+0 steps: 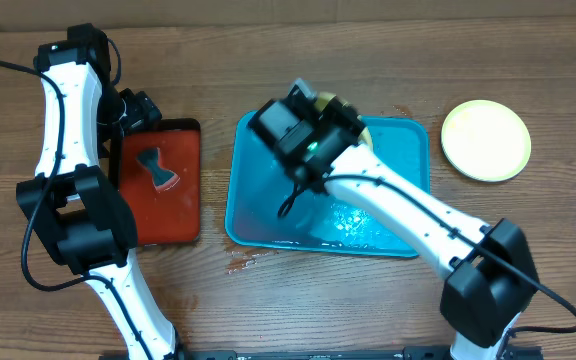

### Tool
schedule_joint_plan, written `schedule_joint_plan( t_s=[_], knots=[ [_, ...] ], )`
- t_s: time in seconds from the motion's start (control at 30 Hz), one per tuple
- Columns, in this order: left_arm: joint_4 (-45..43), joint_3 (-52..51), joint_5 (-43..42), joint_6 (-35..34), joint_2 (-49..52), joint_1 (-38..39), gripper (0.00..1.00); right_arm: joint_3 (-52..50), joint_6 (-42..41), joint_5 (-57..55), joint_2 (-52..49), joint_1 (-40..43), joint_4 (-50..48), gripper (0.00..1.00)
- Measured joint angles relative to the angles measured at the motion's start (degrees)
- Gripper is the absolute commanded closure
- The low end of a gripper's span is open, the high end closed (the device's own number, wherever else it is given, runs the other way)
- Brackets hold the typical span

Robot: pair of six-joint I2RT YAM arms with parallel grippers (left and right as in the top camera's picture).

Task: Clean dirty plates on tray and stack at the side
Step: 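Carry the yellow plate with the right gripper onto the plate stack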

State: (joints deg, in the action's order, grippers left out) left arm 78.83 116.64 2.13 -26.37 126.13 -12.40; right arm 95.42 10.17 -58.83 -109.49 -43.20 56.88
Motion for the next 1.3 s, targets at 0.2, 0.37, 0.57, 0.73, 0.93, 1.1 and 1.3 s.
schedule_joint_plan(
  t_s=[0.2, 0.37, 0.57, 0.73, 0.93, 1.1, 1.3],
  knots=[
    [-0.02, 0.0, 0.0, 0.0, 0.0, 0.0, 0.0, 0.07, -5.6, 20.52, 0.0, 14.69, -1.77, 0.96],
    [0.0, 0.0, -0.02, 0.0, 0.0, 0.0, 0.0, 0.07, -7.19, 50.07, 0.0, 33.51, -0.66, 0.96],
    [0.0, 0.0, -0.02, 0.0, 0.0, 0.0, 0.0, 0.02, -8.09, 66.42, 0.0, 53.05, 2.56, 0.96],
    [0.0, 0.0, -0.02, 0.0, 0.0, 0.0, 0.0, -2.8, -9.18, 70.38, 0.04, 64.15, 0.33, 0.96],
    [0.0, 0.0, -0.02, 0.0, 0.0, 0.0, 0.0, -10.62, -14.36, 71.89, 0.11, 72.26, -9.07, 0.96],
    [0.0, 0.0, -0.02, 0.0, 0.0, 0.0, 0.0, -15.93, -16.39, 71.93, 0.11, 74.29, -14.34, 0.96],
    [0.0, 0.0, -0.02, 0.0, 0.0, 0.0, 0.0, -17.97, -17.38, 71.95, 0.11, 73.92, -16.13, 0.93]
  ],
)
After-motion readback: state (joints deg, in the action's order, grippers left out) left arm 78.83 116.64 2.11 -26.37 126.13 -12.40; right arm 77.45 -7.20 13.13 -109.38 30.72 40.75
